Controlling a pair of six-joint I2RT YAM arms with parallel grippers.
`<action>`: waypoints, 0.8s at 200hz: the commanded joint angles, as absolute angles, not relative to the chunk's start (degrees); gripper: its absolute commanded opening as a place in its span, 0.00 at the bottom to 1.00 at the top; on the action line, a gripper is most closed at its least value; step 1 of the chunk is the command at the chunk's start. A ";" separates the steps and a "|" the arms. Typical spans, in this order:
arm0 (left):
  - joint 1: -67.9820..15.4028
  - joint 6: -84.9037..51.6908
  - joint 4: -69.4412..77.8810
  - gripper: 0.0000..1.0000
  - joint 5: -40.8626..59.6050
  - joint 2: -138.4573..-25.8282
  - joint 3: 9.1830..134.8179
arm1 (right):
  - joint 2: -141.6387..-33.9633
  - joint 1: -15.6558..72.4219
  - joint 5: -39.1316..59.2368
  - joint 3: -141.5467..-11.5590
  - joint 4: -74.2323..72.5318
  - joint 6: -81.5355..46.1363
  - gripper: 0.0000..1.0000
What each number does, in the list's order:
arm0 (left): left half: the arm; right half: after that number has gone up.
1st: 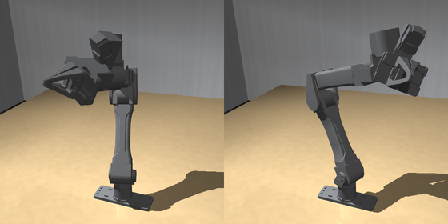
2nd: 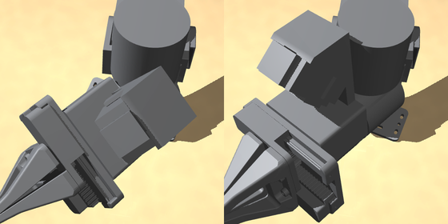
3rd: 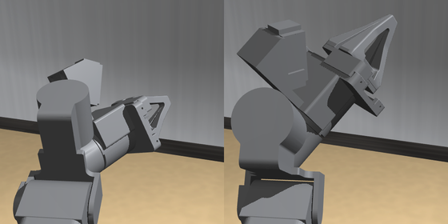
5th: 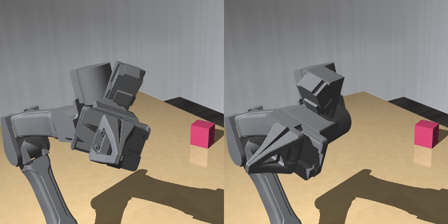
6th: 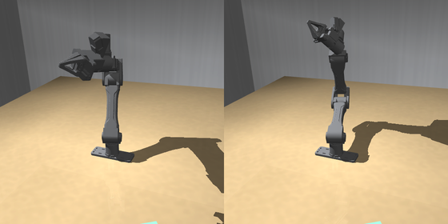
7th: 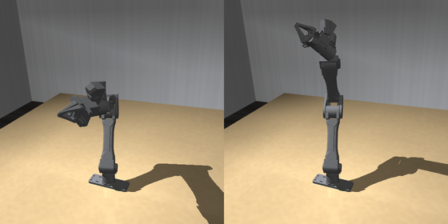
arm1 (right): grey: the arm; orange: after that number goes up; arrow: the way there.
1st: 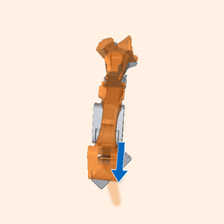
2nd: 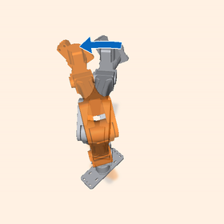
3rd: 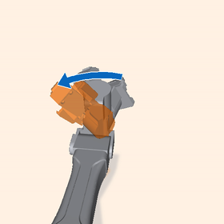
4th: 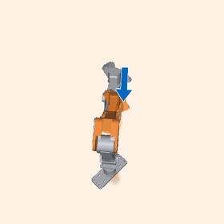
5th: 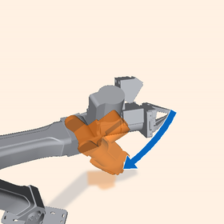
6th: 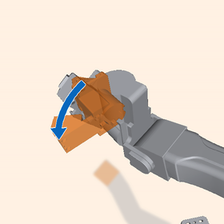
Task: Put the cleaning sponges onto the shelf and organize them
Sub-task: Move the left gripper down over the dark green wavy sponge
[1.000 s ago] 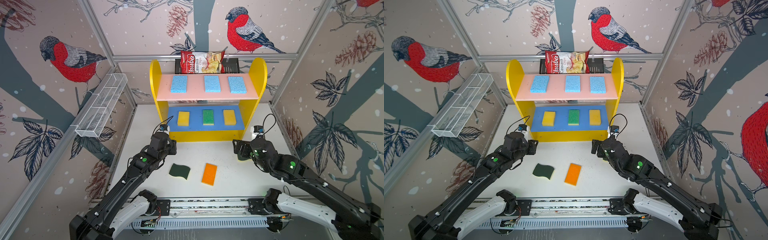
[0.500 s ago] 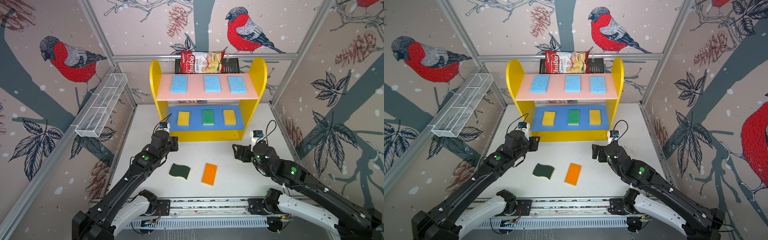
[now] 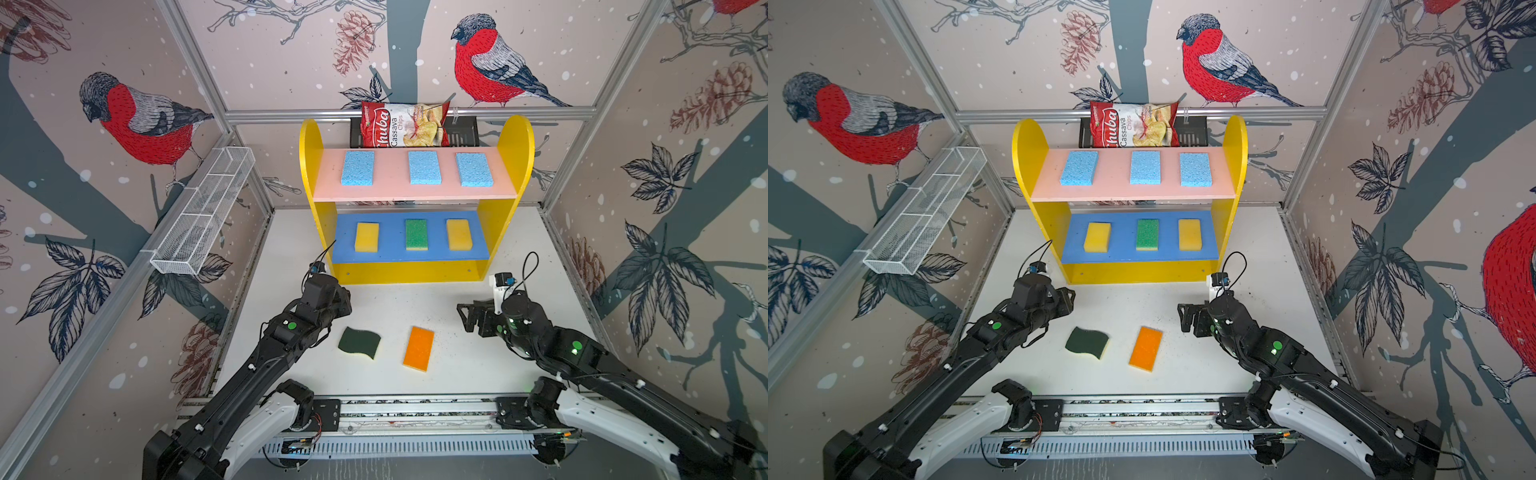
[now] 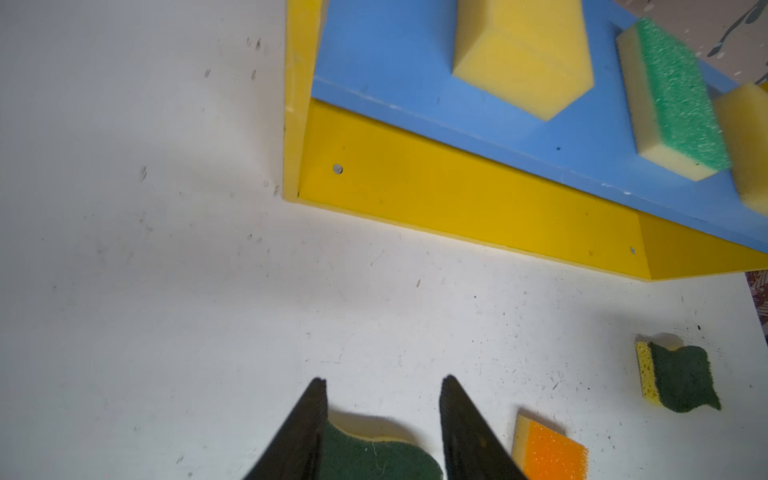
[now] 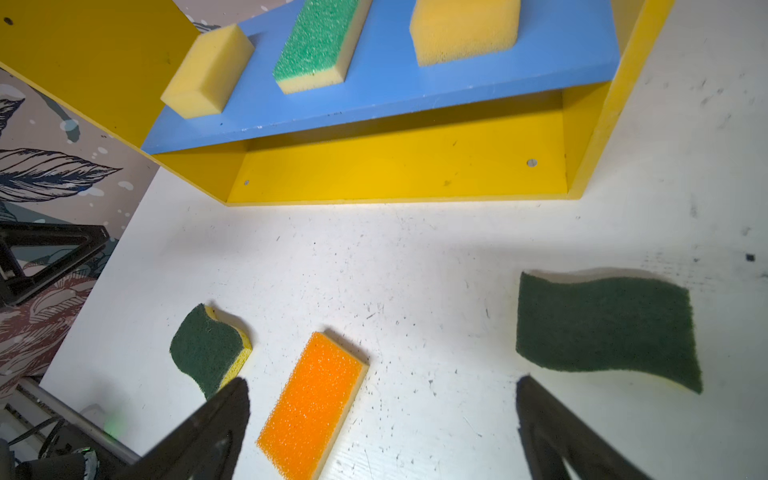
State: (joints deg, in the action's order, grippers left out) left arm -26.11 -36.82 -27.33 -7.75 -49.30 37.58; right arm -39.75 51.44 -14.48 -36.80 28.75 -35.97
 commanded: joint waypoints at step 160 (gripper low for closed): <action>-31.38 -65.99 -47.00 0.75 1.66 -48.15 35.68 | -45.57 46.53 -14.23 -37.46 19.91 -27.94 0.99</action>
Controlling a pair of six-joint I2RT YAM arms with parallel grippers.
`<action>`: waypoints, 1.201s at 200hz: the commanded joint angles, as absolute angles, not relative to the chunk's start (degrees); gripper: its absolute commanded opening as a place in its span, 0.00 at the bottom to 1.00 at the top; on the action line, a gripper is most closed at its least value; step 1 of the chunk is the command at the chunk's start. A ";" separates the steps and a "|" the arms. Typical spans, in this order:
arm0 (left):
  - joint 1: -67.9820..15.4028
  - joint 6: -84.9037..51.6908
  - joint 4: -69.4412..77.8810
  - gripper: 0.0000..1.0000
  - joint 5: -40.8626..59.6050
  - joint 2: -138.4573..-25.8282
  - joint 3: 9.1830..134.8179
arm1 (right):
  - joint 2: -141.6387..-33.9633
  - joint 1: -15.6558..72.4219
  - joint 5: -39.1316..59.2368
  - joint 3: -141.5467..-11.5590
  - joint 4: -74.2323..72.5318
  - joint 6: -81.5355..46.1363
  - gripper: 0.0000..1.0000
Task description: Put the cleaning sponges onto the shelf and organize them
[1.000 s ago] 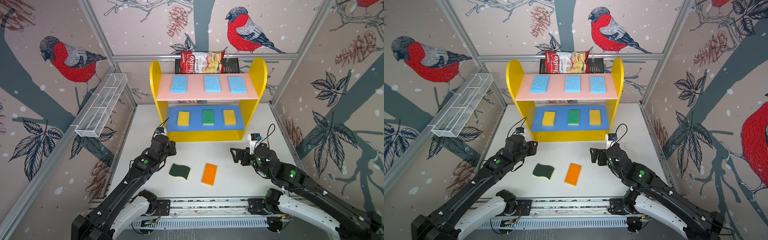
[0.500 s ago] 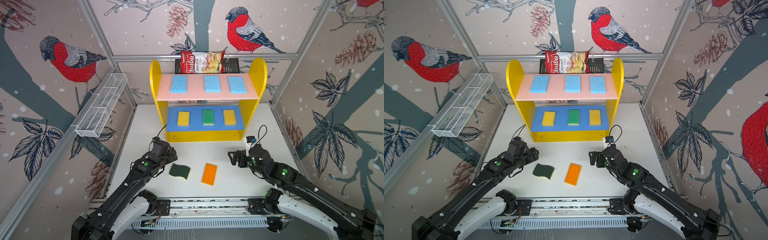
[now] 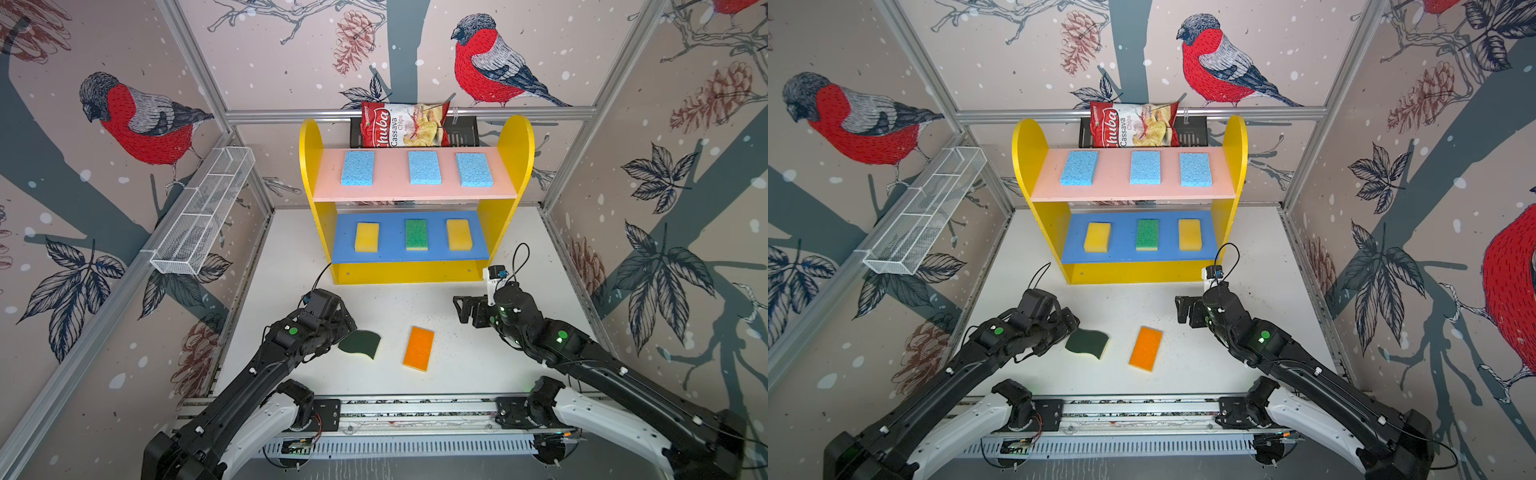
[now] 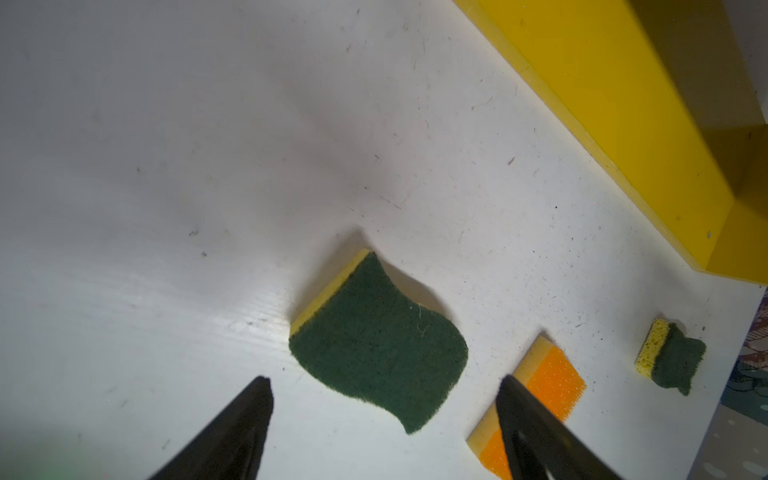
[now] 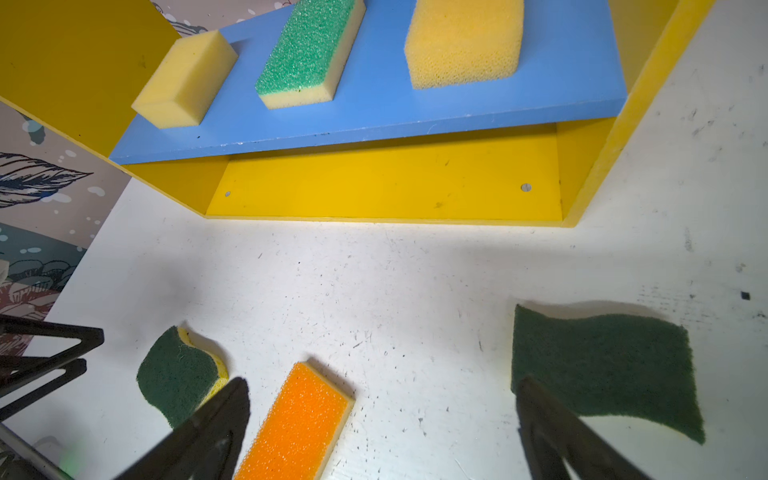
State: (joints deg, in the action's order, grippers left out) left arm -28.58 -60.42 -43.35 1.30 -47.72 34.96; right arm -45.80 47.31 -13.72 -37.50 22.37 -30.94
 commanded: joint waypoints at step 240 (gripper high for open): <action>-38.88 -69.58 -34.50 0.06 -4.86 -60.27 26.22 | -45.76 39.55 -7.99 -37.35 18.99 -25.60 1.00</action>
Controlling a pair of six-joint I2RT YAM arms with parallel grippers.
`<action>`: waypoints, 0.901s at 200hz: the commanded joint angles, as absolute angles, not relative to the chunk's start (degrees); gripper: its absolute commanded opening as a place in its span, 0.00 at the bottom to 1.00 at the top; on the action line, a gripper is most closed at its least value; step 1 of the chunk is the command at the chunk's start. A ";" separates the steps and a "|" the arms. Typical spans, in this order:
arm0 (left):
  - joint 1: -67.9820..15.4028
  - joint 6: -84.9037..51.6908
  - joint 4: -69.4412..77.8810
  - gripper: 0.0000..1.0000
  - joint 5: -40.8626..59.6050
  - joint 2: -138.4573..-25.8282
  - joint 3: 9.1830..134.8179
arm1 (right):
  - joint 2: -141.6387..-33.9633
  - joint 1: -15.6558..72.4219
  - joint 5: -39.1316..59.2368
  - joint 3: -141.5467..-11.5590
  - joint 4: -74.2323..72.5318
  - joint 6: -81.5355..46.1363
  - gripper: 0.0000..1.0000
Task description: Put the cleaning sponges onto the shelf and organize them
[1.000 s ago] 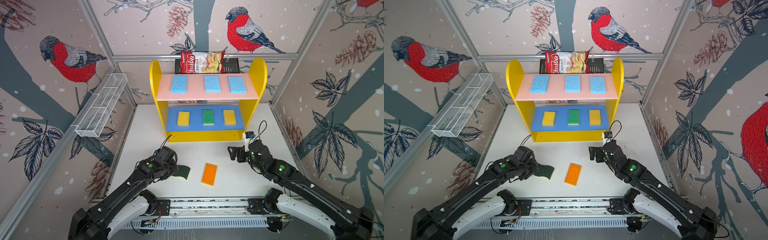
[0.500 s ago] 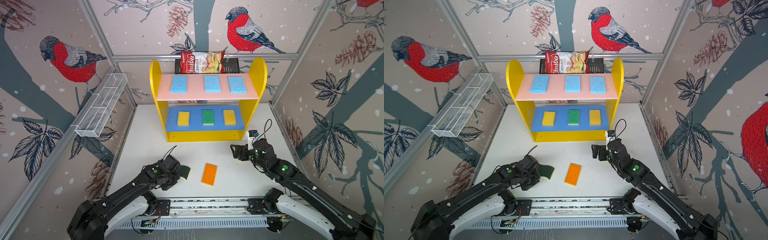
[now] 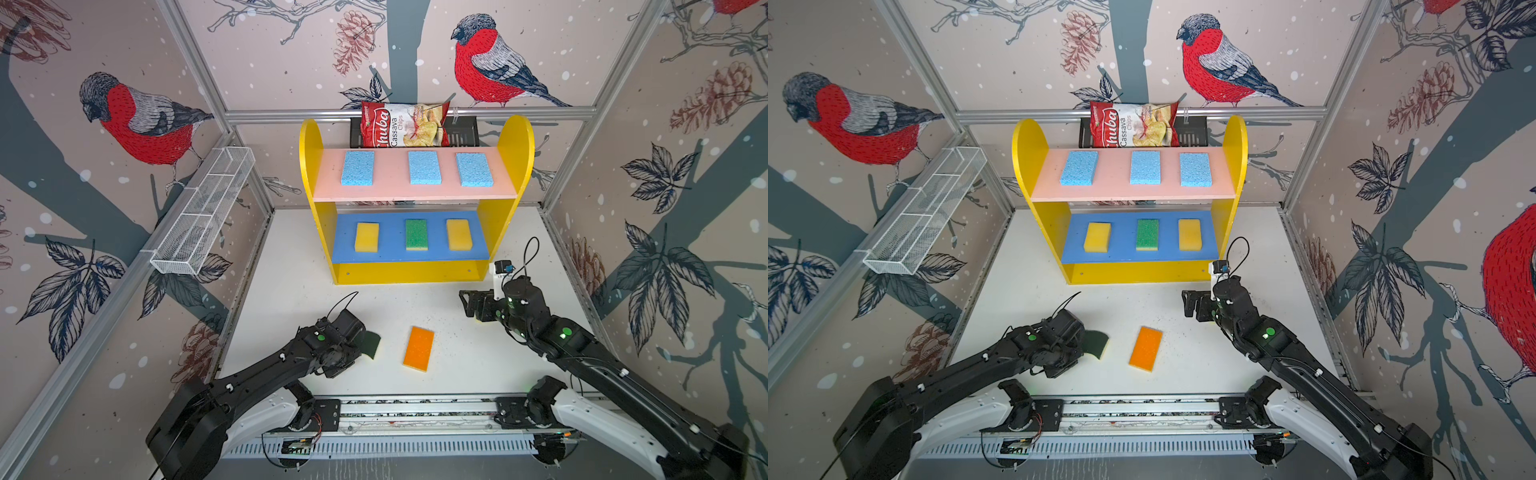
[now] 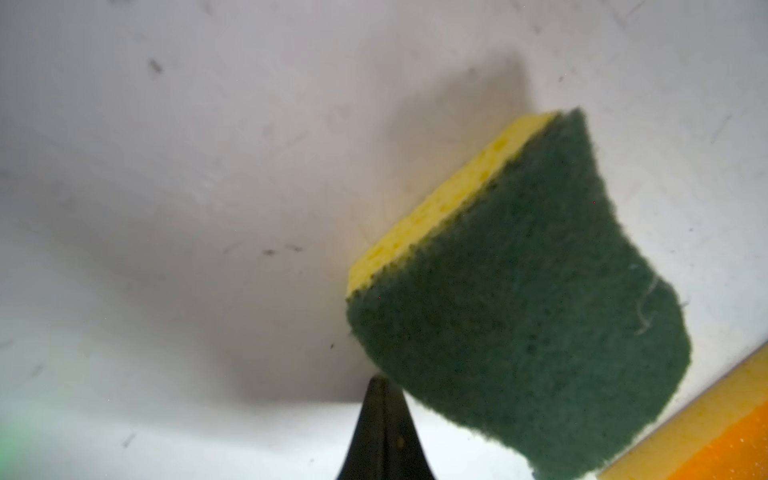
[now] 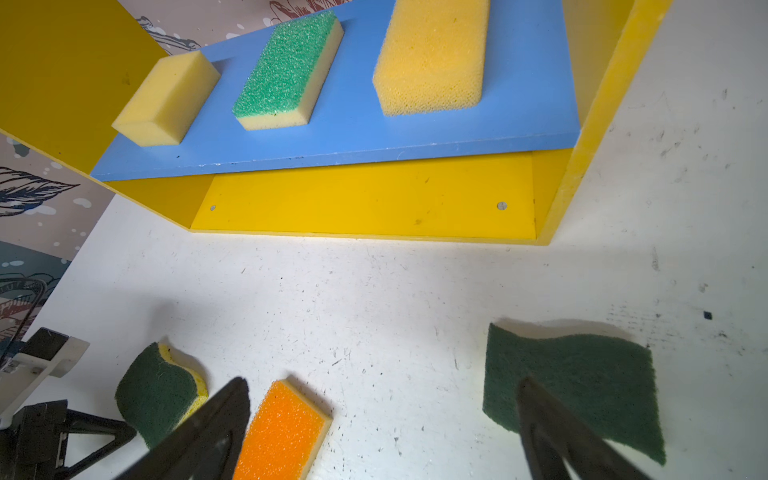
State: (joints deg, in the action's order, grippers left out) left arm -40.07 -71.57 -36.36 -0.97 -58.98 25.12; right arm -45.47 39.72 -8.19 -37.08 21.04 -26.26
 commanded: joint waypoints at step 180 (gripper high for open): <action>-34.98 -45.77 -24.81 0.29 -10.54 -87.15 43.69 | -46.08 37.80 -5.85 -36.79 18.55 -25.27 0.99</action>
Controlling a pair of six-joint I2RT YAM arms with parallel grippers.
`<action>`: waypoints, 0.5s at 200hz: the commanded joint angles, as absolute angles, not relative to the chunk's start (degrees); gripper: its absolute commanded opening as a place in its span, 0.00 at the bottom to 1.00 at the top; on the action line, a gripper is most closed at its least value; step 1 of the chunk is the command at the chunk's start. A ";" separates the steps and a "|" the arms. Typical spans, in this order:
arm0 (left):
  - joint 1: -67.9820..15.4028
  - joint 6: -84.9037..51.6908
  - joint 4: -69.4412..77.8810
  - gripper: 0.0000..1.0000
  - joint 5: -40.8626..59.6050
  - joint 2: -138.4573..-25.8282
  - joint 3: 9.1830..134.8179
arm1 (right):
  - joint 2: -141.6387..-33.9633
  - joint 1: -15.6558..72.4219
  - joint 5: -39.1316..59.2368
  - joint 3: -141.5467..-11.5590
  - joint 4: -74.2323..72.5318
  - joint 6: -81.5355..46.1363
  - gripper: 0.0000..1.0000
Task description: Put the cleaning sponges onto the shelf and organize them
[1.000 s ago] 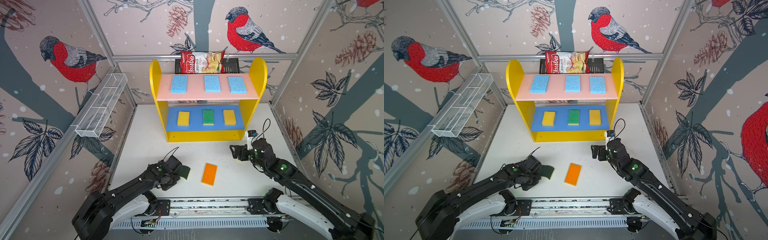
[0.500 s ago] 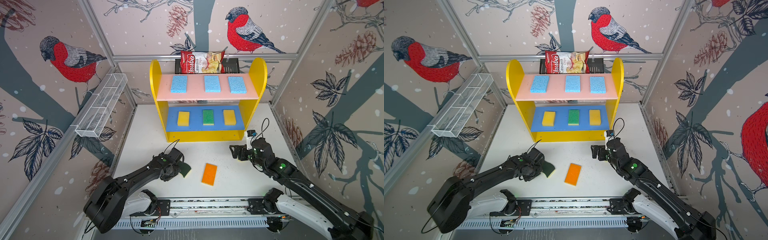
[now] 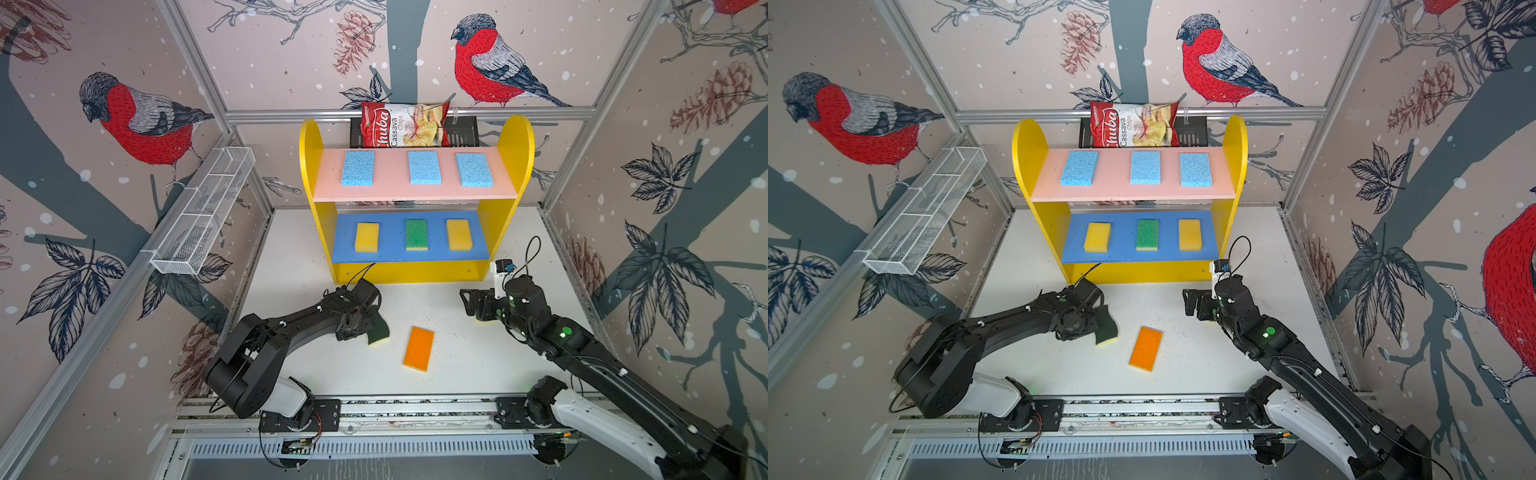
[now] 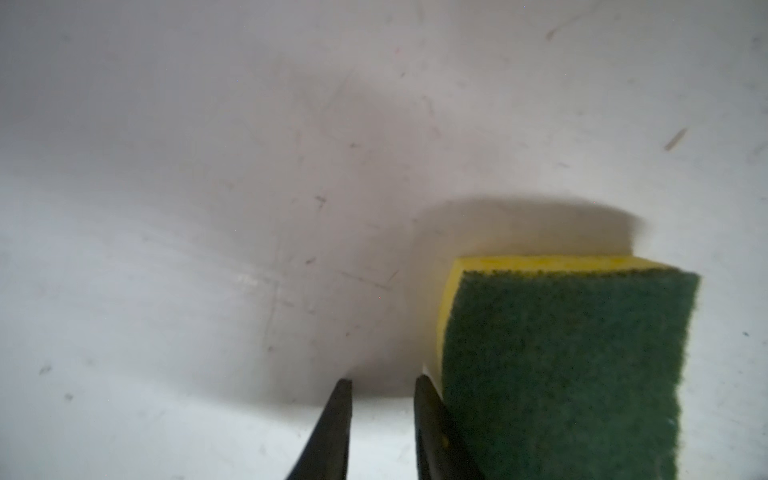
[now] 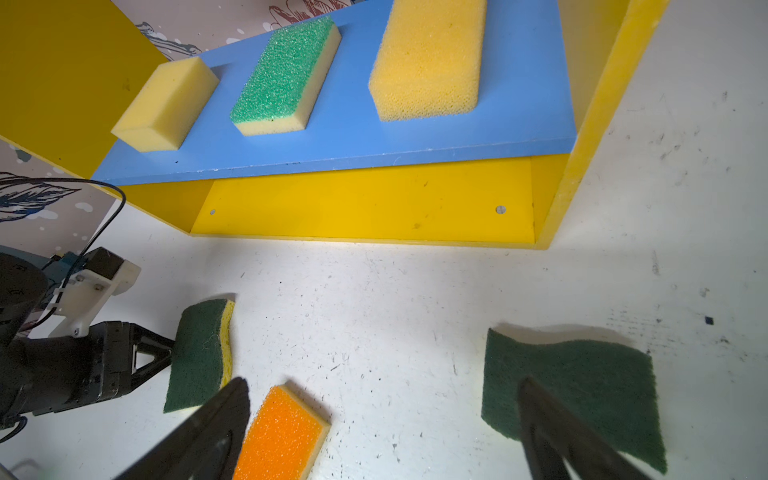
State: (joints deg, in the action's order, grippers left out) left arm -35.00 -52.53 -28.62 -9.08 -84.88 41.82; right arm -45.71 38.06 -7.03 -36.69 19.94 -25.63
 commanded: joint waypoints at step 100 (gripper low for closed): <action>-34.96 -34.42 -19.81 0.34 -7.83 -88.85 48.79 | -46.66 36.47 -5.10 -36.34 17.90 -25.27 0.99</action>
